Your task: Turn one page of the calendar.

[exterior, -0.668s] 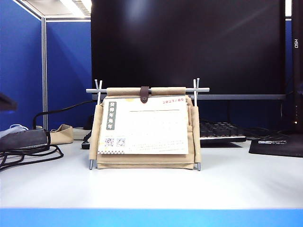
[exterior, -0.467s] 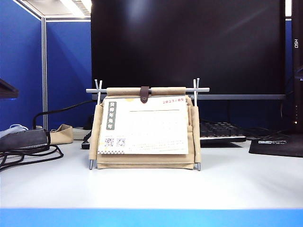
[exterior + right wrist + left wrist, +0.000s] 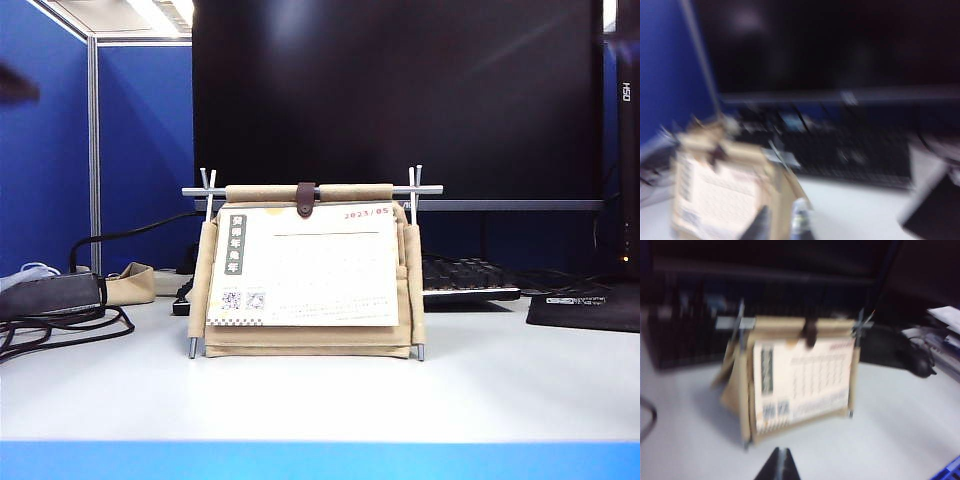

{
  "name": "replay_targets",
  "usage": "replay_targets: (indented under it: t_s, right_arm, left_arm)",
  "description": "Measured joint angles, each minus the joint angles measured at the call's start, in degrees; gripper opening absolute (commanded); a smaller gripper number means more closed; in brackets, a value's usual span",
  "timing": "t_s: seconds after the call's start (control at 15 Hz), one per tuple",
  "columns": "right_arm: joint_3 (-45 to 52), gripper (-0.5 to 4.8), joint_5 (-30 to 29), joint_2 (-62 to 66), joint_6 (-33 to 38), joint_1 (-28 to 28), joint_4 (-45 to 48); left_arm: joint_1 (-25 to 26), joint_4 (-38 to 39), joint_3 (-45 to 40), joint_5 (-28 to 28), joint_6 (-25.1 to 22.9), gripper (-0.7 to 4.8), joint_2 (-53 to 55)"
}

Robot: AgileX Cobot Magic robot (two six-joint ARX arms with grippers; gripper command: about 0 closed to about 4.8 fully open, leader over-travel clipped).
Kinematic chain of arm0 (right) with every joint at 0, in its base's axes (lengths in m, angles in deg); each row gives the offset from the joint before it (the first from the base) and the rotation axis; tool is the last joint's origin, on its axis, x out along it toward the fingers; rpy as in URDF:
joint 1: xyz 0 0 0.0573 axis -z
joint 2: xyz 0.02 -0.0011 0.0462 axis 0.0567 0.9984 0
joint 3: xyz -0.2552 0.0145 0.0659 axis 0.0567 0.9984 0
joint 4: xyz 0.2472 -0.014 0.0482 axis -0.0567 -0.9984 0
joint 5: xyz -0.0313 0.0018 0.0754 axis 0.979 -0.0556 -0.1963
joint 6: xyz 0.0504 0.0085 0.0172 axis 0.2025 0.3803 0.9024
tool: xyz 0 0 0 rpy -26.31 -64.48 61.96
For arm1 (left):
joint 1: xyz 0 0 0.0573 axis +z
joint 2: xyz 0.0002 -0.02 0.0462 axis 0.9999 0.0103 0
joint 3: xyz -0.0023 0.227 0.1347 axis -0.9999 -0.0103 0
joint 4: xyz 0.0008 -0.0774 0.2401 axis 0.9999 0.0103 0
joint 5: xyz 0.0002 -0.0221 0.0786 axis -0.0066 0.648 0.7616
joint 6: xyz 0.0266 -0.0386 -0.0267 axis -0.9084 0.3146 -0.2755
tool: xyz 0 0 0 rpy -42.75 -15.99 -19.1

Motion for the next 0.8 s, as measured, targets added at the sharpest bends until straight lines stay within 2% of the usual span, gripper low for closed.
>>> replay_targets:
  t_s: [0.07,0.13,0.2,0.27,0.33,0.4,0.53,0.6,0.8]
  right_arm:
    - [-3.0,2.68,-0.1,3.6,-0.1,-1.7,0.3]
    - [-7.6,2.74,-1.6,11.1,-0.3,-3.6,0.6]
    - [-10.5,2.74,-3.7,16.4,-0.3,-4.5,0.6]
    - [-15.9,2.74,-7.3,25.8,-0.5,-4.8,0.3]
    - [-19.1,2.74,-9.4,31.4,-0.5,-4.6,0.1]
    - [-24.3,2.74,-15.7,41.0,-1.0,-3.4,-2.0]
    - [-27.8,2.75,-25.8,53.1,-2.9,-1.7,-3.7]
    - [-28.5,2.76,-26.8,58.9,-4.5,-1.4,-4.2]
    - [-28.4,2.91,-27.8,65.5,-6.8,-1.1,-5.2]
  left_arm:
    - [0.0,-0.1,1.2,0.1,-0.7,1.03,0.9]
    - [0.0,-0.4,1.8,0.1,-0.9,1.29,1.6]
    - [0.0,-0.8,2.0,0.1,-0.9,1.32,2.7]
    - [0.0,-0.6,1.9,0.1,-0.7,1.52,3.9]
    - [0.0,-0.6,1.9,-0.1,-0.6,2.34,4.6]
    - [0.0,-0.5,1.9,-0.2,0.1,2.74,5.2]
    - [0.0,-0.4,1.9,-0.1,0.3,2.90,5.0]
    - [0.0,-0.8,1.9,-0.1,0.3,2.93,5.0]
    - [0.0,-0.6,1.9,-0.3,0.5,3.11,5.0]
